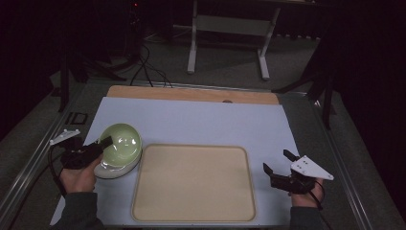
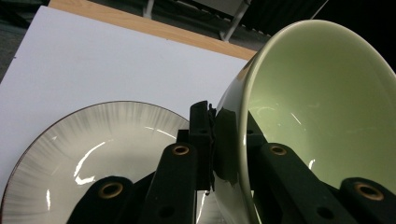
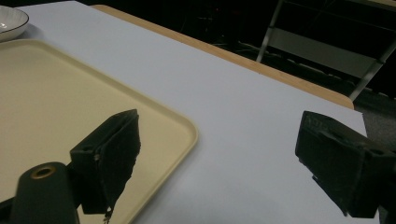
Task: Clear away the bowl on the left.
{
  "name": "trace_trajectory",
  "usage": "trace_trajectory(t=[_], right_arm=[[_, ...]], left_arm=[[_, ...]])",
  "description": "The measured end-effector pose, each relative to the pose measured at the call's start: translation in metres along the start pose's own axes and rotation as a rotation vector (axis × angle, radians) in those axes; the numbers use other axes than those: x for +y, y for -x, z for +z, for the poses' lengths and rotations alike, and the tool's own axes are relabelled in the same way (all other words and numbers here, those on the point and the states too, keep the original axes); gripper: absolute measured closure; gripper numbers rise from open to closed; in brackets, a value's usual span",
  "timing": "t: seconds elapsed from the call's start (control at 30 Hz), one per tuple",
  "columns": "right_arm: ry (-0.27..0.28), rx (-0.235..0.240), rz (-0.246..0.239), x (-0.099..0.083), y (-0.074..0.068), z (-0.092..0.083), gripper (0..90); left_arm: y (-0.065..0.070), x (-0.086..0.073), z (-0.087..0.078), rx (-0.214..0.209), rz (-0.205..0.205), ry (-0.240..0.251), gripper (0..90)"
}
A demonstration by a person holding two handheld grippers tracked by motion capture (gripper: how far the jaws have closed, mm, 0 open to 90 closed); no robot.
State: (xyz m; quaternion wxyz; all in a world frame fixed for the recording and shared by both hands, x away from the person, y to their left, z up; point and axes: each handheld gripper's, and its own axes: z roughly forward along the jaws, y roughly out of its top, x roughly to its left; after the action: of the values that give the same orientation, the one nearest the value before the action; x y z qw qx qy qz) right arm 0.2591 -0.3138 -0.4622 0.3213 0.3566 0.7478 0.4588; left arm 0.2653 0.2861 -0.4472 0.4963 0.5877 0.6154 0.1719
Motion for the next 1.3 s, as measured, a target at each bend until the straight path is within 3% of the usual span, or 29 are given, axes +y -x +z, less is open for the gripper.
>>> trace_trajectory(t=[0.73, 1.3], right_arm=[[0.0, 0.0, 0.0, 0.0, 0.0, 0.0, 13.5], [-0.002, -0.003, -0.001, 0.0, 0.0, 0.0, 13.5]], left_arm=[[0.018, -0.002, 0.01, -0.02, 0.049, -0.029, 82.5], [0.028, -0.005, 0.017, -0.039, 0.061, -0.045, 82.6]])
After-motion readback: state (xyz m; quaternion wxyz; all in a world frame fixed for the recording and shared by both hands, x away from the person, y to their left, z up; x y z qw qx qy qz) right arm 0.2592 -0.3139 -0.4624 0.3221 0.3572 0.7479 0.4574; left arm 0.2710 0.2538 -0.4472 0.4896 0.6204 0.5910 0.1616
